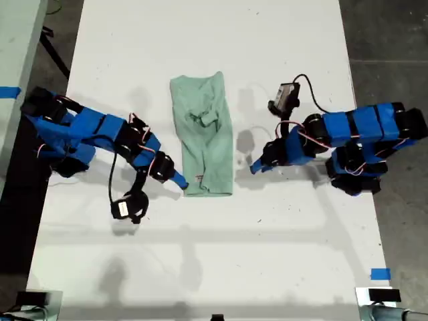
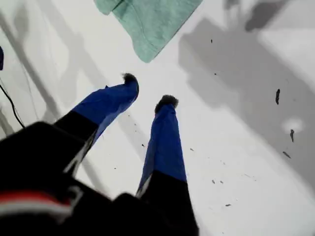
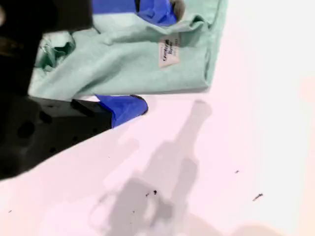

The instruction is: Fold t-shirt

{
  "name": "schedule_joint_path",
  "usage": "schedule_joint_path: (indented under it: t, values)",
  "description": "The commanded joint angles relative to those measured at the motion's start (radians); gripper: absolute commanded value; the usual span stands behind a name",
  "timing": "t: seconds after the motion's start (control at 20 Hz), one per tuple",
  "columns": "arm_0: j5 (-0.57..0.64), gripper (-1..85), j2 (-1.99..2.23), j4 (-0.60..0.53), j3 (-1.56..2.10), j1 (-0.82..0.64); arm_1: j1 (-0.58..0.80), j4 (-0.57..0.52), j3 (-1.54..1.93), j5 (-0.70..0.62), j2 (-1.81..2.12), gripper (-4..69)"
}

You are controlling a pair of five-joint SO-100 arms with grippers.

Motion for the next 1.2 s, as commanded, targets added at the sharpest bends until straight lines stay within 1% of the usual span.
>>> schedule_joint_path:
  t: [0.0,0.05,0.15,0.25,0.35,0.45,0.6,0.7,0.8,0.85,0.9,0.95,1.0,1.05,1.1,1.15]
  values:
    - [-0.061,34.0,0.092,-0.064,0.032,0.043,-0.015,-0.037,-0.109,-0.041,-0.095,32.7]
    - [-0.061,34.1,0.092,-0.081,0.040,0.052,-0.015,-0.034,-0.163,-0.063,-0.160,35.0]
    - [-0.081,33.6,0.041,-0.086,0.043,0.041,-0.006,-0.023,-0.255,-0.075,-0.299,37.3]
    - [-0.069,33.5,-0.002,-0.089,0.032,-0.017,0.020,0.021,-0.362,-0.089,-0.428,38.2]
    - [-0.052,33.0,-0.057,-0.124,0.020,-0.067,0.043,0.052,-0.454,-0.087,-0.526,38.3]
    - [-0.038,33.2,-0.181,-0.121,-0.074,-0.084,0.054,0.075,-0.537,-0.080,-0.626,38.3]
    - [-0.025,33.2,-0.360,-0.048,-0.264,-0.112,0.060,0.098,-0.647,-0.083,-0.770,38.3]
    - [-0.026,32.5,-0.445,-0.015,-0.333,-0.123,0.060,0.138,-0.729,-0.081,-0.857,37.4]
    - [-0.038,31.3,-0.529,0.028,-0.394,-0.121,0.048,0.202,-0.854,-0.075,-0.989,36.0]
    - [-0.043,29.9,-0.581,0.066,-0.443,-0.124,0.040,0.250,-0.945,-0.064,-1.071,34.2]
    - [-0.043,26.2,-0.637,0.120,-0.506,-0.130,0.035,0.302,-1.042,-0.054,-1.150,31.5]
    - [-0.043,20.6,-0.676,0.169,-0.546,-0.140,0.031,0.345,-1.118,-0.037,-1.209,26.1]
    - [-0.043,12.8,-0.695,0.192,-0.554,-0.149,0.026,0.367,-1.167,-0.031,-1.243,22.0]
    - [-0.043,4.9,-0.704,0.212,-0.554,-0.160,0.023,0.394,-1.206,-0.015,-1.261,14.4]
    - [-0.044,0.0,-0.703,0.225,-0.554,-0.169,0.021,0.408,-1.220,-0.003,-1.262,6.1]
    - [-0.037,0.0,-0.703,0.233,-0.555,-0.179,0.020,0.420,-1.236,-0.005,-1.262,4.4]
